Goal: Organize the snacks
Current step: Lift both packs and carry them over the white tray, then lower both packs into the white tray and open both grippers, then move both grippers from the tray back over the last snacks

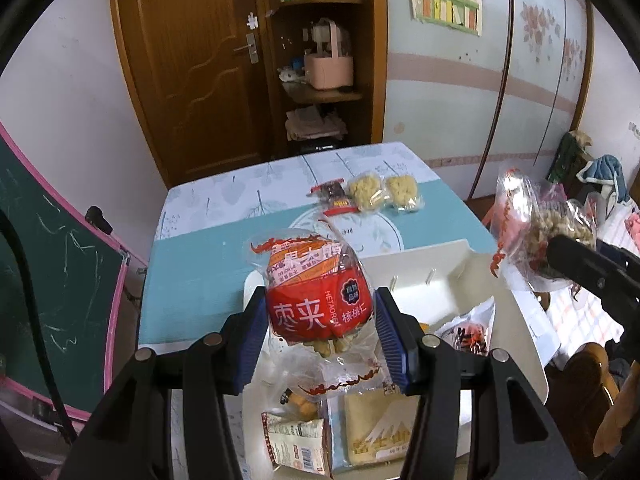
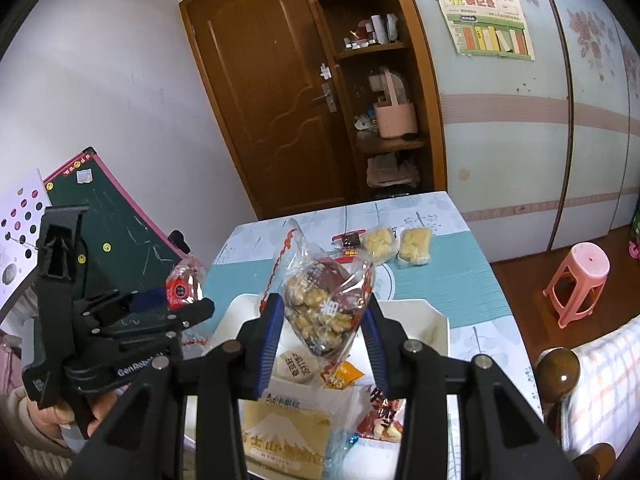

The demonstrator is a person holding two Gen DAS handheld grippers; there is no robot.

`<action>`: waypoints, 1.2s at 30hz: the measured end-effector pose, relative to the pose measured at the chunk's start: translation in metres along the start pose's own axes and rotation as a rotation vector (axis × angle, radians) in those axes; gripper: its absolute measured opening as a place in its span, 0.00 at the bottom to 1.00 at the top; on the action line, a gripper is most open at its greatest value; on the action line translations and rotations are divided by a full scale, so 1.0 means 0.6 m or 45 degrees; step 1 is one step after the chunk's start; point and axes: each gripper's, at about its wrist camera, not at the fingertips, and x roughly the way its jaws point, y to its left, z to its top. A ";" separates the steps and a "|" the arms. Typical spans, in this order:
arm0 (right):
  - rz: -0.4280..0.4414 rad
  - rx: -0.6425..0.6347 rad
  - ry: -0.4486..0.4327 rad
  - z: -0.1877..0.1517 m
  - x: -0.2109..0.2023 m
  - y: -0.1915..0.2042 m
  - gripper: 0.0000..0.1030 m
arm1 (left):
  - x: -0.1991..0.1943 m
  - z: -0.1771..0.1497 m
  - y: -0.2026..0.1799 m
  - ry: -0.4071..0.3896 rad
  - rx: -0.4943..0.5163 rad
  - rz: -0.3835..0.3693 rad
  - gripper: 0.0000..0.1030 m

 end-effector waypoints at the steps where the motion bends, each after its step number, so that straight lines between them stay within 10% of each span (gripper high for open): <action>1: -0.001 -0.006 0.002 -0.002 0.001 0.001 0.39 | 0.002 -0.001 -0.003 0.006 0.002 -0.002 0.50; 14: -0.003 -0.033 0.061 -0.015 0.020 0.012 0.40 | 0.013 -0.007 -0.009 0.032 -0.001 0.012 0.53; 20: -0.081 -0.067 0.067 -0.020 0.022 0.021 0.58 | 0.003 -0.008 -0.006 -0.011 -0.025 0.015 0.88; 36: -0.078 -0.072 0.042 -0.019 0.017 0.022 0.71 | 0.007 -0.009 0.002 0.018 -0.045 -0.011 0.89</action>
